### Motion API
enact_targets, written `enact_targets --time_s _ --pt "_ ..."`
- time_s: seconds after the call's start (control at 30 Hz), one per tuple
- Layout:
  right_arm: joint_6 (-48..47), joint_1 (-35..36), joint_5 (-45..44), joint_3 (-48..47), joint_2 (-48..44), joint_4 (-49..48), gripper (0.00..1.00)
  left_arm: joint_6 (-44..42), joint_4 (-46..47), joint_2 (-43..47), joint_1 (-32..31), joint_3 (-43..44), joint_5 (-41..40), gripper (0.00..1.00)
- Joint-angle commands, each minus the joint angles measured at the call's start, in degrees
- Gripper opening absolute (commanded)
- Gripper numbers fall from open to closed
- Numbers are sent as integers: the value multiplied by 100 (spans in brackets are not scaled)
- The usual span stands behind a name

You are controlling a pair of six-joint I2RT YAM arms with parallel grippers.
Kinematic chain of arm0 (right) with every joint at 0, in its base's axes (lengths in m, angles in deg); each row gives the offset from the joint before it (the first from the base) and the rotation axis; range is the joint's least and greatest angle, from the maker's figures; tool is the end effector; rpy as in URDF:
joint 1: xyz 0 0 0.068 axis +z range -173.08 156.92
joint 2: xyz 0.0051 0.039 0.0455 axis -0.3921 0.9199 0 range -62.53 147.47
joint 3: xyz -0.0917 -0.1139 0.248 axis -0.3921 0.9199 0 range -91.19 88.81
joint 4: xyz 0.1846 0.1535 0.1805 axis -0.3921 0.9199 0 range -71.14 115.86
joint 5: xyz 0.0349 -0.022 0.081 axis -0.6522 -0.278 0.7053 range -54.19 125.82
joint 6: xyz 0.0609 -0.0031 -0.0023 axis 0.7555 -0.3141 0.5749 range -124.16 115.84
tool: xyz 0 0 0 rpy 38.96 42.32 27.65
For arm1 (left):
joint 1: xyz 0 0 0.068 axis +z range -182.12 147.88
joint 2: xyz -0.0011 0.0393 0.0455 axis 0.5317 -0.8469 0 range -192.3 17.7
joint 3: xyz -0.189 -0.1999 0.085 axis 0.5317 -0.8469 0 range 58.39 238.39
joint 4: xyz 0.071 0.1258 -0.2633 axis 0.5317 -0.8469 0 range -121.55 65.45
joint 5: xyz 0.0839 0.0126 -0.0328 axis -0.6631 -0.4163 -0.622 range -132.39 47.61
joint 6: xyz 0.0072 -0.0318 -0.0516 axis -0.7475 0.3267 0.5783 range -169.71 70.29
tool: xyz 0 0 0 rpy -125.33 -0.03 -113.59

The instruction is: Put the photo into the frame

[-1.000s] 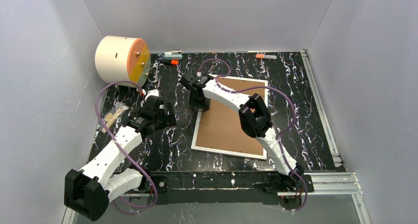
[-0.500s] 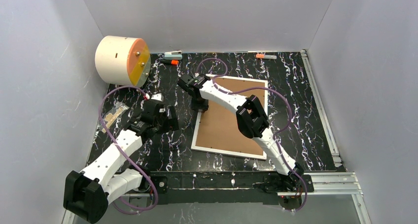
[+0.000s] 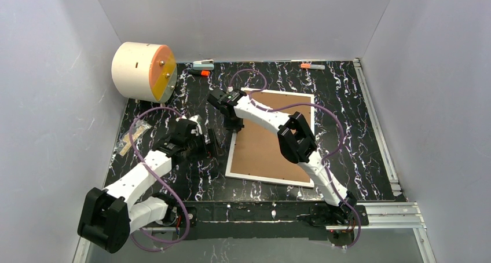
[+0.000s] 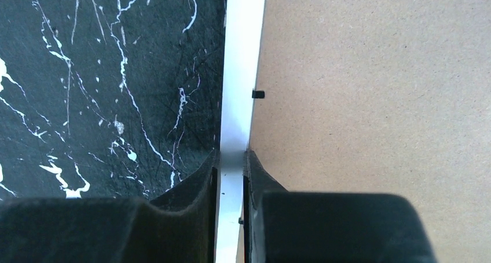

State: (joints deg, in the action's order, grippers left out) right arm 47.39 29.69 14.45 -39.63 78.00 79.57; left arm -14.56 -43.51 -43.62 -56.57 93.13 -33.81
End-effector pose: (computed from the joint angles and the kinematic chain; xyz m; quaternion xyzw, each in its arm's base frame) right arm 0.3536 0.4379 0.1787 0.0173 0.9718 0.0037 0.2350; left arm 0.2265 -0.1105 0.1993 -0.0579 0.9217 -0.2476 0.2930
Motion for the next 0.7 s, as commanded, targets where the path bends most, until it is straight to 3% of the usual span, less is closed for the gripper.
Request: enact_targets --time_s 0.0,0.33,0.43,0.53,0.67 --pt "138 6 333 -72 -618 194 1 140 614 -125 19 -261 1087 90" --pt "112 -59 1017 687 -1711 -292 1 871 2099 -1046 26 -386 2320 86" --pt "62 -77 1192 863 -1980 -371 1 1090 2473 -1314 45 -355 2668 80" --pt "32 -104 1362 1123 -2196 -476 1 1699 3464 -1399 69 -420 3203 74" --pt "35 -155 1482 1436 -2450 -652 1 2770 4820 -1387 80 -652 3705 52"
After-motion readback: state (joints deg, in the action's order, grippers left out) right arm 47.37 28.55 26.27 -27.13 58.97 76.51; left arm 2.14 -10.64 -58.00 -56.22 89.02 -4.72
